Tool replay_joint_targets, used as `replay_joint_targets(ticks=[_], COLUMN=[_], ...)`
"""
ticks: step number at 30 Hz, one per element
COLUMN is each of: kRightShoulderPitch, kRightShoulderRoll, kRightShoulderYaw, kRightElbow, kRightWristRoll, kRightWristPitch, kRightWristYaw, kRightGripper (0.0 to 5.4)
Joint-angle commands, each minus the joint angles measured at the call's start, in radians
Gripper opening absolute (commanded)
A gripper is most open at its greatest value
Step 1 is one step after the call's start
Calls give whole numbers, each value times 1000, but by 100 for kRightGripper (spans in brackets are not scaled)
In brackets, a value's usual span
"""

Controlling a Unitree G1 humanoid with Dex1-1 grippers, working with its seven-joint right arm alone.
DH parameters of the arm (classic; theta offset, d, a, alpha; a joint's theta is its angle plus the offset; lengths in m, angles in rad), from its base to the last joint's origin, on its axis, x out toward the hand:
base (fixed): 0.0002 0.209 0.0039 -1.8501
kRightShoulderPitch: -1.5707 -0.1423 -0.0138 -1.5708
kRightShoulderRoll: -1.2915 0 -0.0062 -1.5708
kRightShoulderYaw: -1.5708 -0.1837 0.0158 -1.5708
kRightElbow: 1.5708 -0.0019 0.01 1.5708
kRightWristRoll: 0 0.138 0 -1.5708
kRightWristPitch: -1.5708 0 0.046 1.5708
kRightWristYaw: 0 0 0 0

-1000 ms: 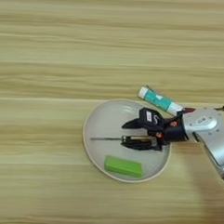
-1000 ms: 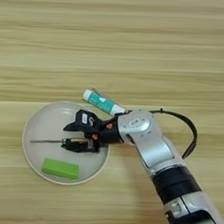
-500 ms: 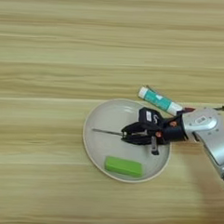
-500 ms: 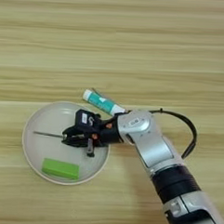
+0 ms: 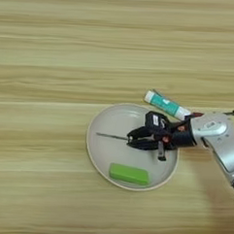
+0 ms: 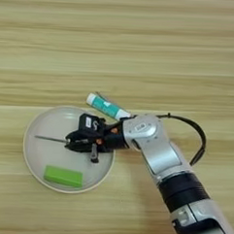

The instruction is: Move the objects on the table

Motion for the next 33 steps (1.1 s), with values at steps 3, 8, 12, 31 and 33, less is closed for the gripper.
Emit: replay_joint_targets(ticks=[3, 8, 12, 31, 33], kRightShoulderPitch=[-81, -93, -104, -202, -211], kRightShoulderRoll=[-50, -70, -82, -151, -159], kRightShoulderYaw=[-92, -147, -181, -303, -307], kRightElbow=[-106, -152, -160, -8, 14], kRightWristRoll=[30, 43, 44, 29, 25], kRightWristPitch=[7, 13, 10, -38, -45], kRightWristYaw=[-39, -46, -59, -130, -138], kRightGripper=[87, 86, 86, 86, 86])
